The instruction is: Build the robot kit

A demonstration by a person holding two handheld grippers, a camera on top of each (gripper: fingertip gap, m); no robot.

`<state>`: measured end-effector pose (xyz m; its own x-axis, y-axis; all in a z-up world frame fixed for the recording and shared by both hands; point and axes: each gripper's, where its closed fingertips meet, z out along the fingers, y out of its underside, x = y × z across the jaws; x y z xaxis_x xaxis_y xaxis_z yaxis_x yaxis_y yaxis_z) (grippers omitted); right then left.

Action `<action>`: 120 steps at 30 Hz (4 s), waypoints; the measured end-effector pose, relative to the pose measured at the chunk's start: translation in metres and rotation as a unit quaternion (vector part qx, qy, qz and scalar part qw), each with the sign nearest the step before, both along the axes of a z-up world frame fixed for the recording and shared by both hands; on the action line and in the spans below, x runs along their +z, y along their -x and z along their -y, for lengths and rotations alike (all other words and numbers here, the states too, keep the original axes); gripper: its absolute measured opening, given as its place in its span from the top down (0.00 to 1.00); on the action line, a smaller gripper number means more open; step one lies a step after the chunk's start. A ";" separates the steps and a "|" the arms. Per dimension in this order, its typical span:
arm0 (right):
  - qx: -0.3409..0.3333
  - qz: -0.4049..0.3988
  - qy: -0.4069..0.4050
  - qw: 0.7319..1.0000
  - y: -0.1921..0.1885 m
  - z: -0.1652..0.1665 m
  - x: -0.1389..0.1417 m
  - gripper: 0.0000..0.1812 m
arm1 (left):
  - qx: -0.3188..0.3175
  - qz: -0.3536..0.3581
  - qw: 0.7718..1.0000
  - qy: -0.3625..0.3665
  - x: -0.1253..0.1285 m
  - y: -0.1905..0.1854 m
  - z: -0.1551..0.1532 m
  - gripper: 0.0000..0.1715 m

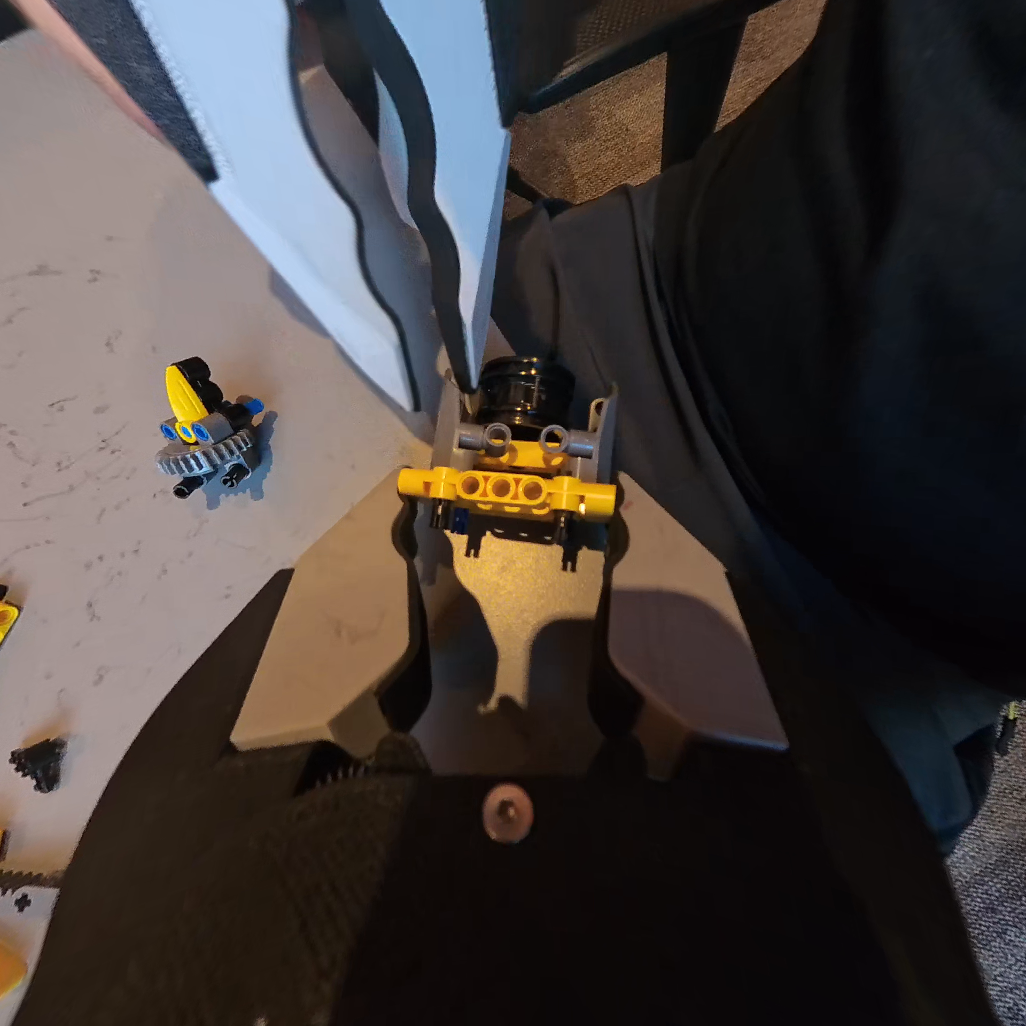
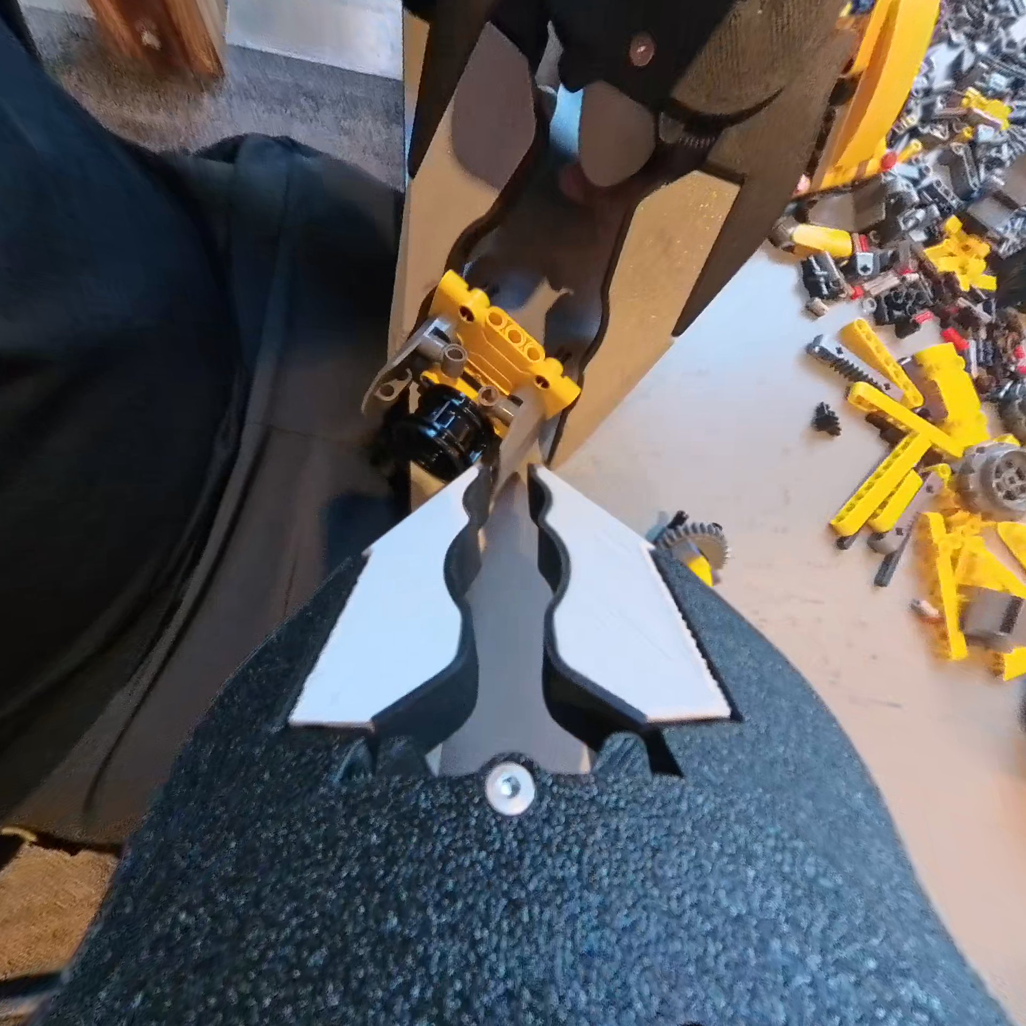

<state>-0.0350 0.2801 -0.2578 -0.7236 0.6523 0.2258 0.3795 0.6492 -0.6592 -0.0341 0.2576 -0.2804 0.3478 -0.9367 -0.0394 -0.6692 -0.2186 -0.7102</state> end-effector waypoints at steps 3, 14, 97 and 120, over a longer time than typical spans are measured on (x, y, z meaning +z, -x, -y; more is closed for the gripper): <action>-0.031 -0.005 0.017 0.999 0.004 -0.003 -0.001 0.94 | 0.022 0.012 1.000 0.017 0.002 0.001 -0.003 0.60; -0.162 -0.038 0.054 0.985 0.022 -0.007 -0.005 0.99 | 0.280 -0.023 0.959 0.041 -0.003 0.037 -0.011 0.34; -0.149 0.028 0.038 0.988 0.031 -0.008 0.004 0.87 | 0.390 0.072 0.917 0.050 0.009 0.012 -0.005 0.88; -0.116 0.192 0.188 0.956 0.033 -0.006 0.004 0.89 | 0.379 0.025 0.925 0.010 0.005 0.008 -0.006 0.91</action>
<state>-0.0678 0.2858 -0.2542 -0.5311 0.7886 -0.3101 0.7463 0.2620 -0.6118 -0.0419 0.2637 -0.2754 0.9058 -0.4237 0.0093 -0.2852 -0.6256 -0.7262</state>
